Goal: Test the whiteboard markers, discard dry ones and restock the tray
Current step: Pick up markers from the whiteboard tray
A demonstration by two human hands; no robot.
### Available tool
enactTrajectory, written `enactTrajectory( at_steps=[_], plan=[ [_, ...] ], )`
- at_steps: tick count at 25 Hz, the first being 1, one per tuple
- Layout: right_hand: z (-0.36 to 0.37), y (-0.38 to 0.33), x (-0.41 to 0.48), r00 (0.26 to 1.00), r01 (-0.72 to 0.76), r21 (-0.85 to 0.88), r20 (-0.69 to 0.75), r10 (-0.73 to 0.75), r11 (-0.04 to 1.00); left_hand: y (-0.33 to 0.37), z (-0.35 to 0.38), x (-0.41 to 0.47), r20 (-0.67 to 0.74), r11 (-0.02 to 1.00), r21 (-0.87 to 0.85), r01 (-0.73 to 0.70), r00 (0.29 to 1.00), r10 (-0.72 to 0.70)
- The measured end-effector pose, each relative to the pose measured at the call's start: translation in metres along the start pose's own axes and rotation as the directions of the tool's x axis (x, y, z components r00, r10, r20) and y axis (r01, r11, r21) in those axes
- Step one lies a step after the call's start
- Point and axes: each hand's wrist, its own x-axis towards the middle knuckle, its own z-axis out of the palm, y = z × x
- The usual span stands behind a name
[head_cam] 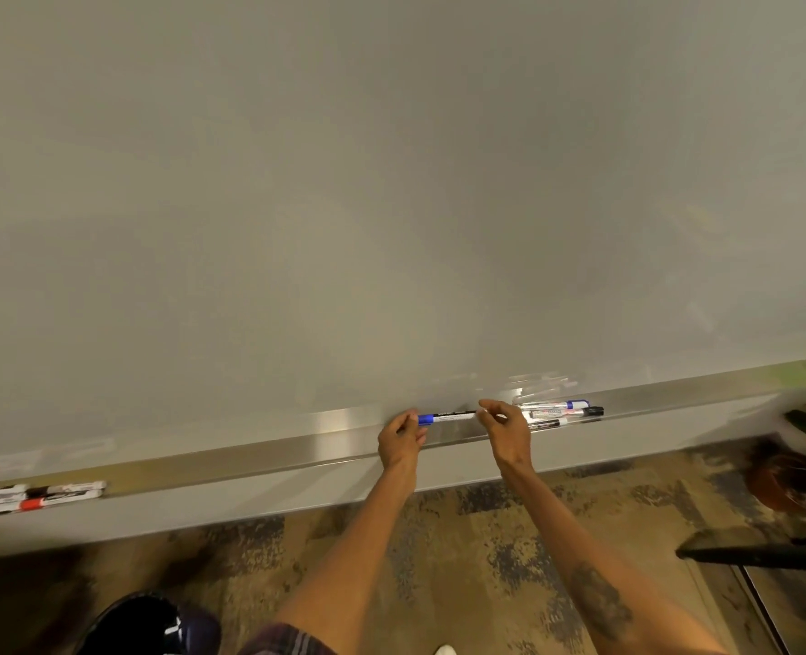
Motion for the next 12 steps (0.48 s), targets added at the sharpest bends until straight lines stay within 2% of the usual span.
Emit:
enactTrajectory(
  at_steps=[3,5,8,10,12],
  plan=[
    [0.017,-0.012,-0.020,0.993,0.064,-0.043,0.100,-0.059,0.997,0.012,-0.026,-0.001,-0.021,0.997,-0.075,-0.030,0.999,0.028],
    [0.033,-0.022,-0.037,0.972,0.167,-0.181,0.198,-0.130,0.969,0.019,-0.045,-0.005,-0.020,0.992,-0.098,-0.083,0.996,0.081],
    [0.069,-0.034,-0.057,0.911,0.359,-0.440,0.358,-0.205,0.823,0.031,-0.069,-0.014,0.008,0.985,-0.099,-0.140,0.990,0.141],
    [0.094,-0.047,-0.070,0.854,0.449,-0.414,0.459,-0.245,0.792,0.038,-0.085,-0.020,0.018,0.981,-0.103,-0.162,0.986,0.165],
    [0.114,-0.063,-0.087,0.820,0.482,-0.351,0.503,-0.273,0.803,0.046,-0.100,-0.026,0.015,0.976,-0.131,-0.173,0.984,0.177]
  ],
)
